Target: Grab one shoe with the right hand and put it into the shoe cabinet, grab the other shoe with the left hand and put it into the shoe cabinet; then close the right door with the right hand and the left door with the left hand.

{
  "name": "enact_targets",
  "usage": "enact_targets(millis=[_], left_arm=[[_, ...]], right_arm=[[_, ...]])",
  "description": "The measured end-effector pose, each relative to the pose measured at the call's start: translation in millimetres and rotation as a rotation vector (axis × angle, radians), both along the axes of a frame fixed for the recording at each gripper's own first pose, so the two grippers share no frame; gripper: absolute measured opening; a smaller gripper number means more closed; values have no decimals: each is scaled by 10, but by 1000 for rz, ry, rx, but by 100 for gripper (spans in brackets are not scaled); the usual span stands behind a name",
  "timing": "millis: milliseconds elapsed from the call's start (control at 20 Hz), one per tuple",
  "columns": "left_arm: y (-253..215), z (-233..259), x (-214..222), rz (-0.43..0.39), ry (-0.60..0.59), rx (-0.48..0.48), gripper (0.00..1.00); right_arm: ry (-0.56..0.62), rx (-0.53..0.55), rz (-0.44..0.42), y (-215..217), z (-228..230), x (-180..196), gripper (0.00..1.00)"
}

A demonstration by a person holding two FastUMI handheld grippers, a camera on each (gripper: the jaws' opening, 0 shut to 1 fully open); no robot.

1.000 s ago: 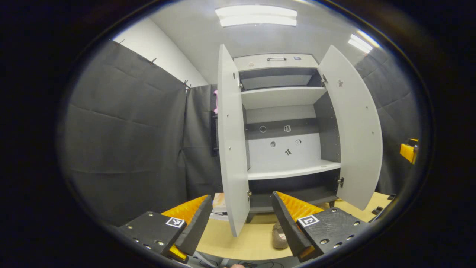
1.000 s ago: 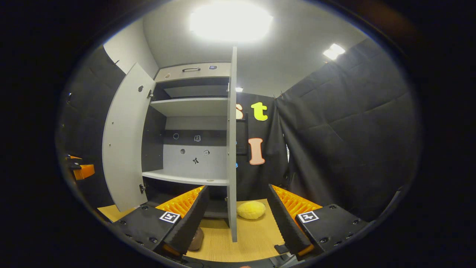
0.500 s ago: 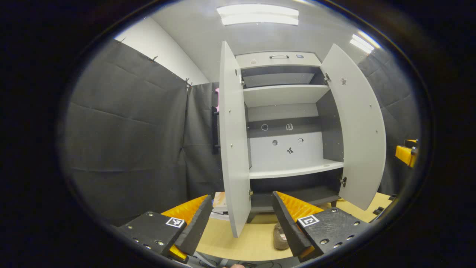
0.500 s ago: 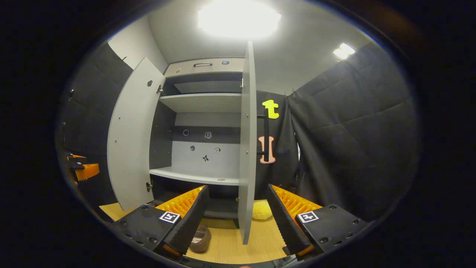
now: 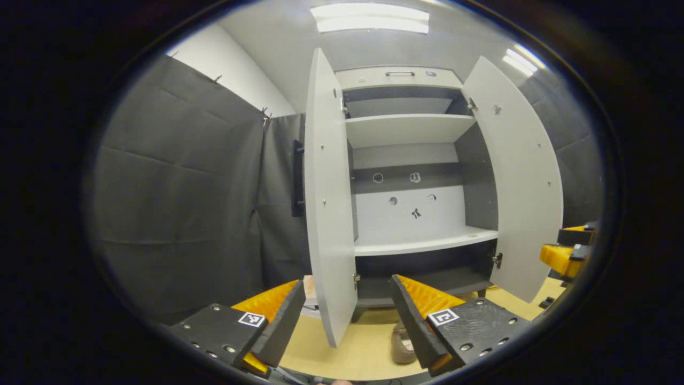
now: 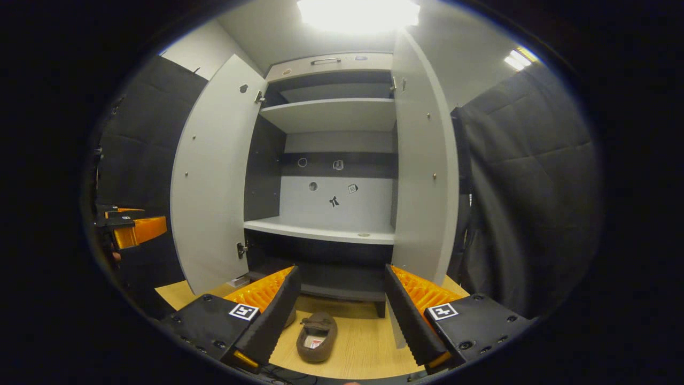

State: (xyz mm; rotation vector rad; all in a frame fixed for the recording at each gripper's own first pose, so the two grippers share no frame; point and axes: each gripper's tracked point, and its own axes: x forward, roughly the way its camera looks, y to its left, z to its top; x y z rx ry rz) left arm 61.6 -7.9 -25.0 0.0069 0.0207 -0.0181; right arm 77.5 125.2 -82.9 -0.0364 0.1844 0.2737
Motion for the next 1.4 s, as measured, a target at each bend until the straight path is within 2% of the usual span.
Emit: enact_targets(millis=[400, 750, 800, 850, 1000, 1050, 1100, 1150, 1250, 1400], left_arm=[[197, -261, 223, 30, 50, -24, 94], [412, -409, 298, 67, 87, -16, 94], [425, -436, 308, 71, 94, -15, 100], [443, -447, 307, 76, 99, -13, 94], [487, -496, 314, 90, 113, 1, 94], [494, -508, 314, 93, 120, 7, 100], [501, -530, 321, 96, 125, 12, 94], [501, -548, 325, 97, 131, 15, 100], [483, -588, 300, 95, 143, 15, 100], [453, -644, 247, 91, 160, 13, 100]], right_arm=[[229, -54, 117, 564, -937, 340, 99], [440, -109, 152, 791, -1799, 535, 99], [476, -112, 157, 811, -1908, 533, 99], [507, -116, 160, 817, -2005, 521, 99], [590, -123, 175, 877, -2319, 534, 100], [617, -124, 186, 901, -2415, 517, 99], [648, -126, 197, 921, -2496, 495, 99], [677, -126, 204, 949, -2571, 490, 99], [726, -129, 220, 999, -2752, 430, 96], [784, -145, 233, 1065, -2948, 354, 77]])
